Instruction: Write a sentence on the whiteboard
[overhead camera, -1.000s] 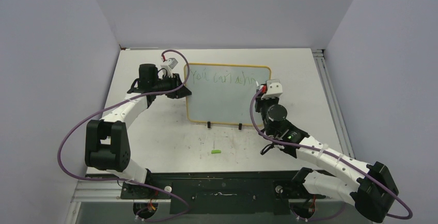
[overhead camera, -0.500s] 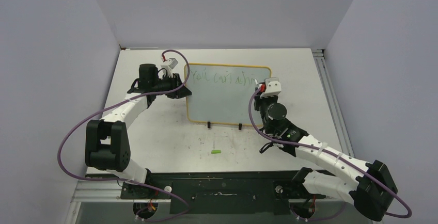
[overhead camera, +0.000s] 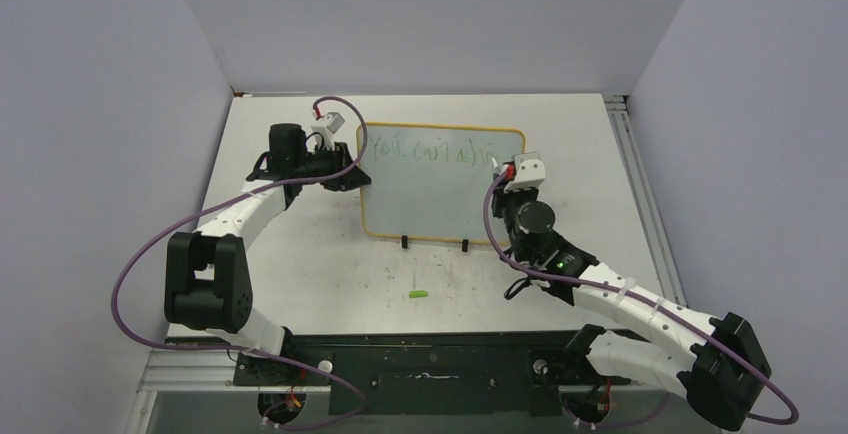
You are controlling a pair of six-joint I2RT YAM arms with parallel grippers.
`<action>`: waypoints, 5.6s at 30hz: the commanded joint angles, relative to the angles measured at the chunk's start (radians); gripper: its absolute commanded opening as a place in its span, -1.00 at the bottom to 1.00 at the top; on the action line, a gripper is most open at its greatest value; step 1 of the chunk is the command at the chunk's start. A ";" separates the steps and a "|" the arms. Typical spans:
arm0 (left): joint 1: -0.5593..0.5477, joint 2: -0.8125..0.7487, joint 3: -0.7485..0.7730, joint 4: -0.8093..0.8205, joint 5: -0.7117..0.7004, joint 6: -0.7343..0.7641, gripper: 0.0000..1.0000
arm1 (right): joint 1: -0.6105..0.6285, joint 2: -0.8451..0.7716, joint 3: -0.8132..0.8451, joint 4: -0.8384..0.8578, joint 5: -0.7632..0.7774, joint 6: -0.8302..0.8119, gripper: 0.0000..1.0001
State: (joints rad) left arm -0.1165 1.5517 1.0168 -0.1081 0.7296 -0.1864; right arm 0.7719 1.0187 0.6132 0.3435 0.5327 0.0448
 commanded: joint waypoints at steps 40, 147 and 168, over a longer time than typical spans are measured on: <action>-0.012 -0.028 0.042 0.010 0.011 0.010 -0.44 | -0.007 -0.068 0.012 0.023 0.006 -0.035 -0.89; -0.015 -0.030 0.042 0.007 0.006 0.013 -0.44 | -0.116 -0.128 -0.056 -0.035 -0.092 0.022 -0.89; -0.015 -0.029 0.043 0.005 0.007 0.013 -0.44 | -0.130 -0.154 -0.057 -0.060 -0.006 0.030 -0.89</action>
State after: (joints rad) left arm -0.1192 1.5501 1.0176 -0.1123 0.7292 -0.1791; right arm 0.6571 0.8810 0.5457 0.2737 0.4831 0.0803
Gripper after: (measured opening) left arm 0.282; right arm 0.149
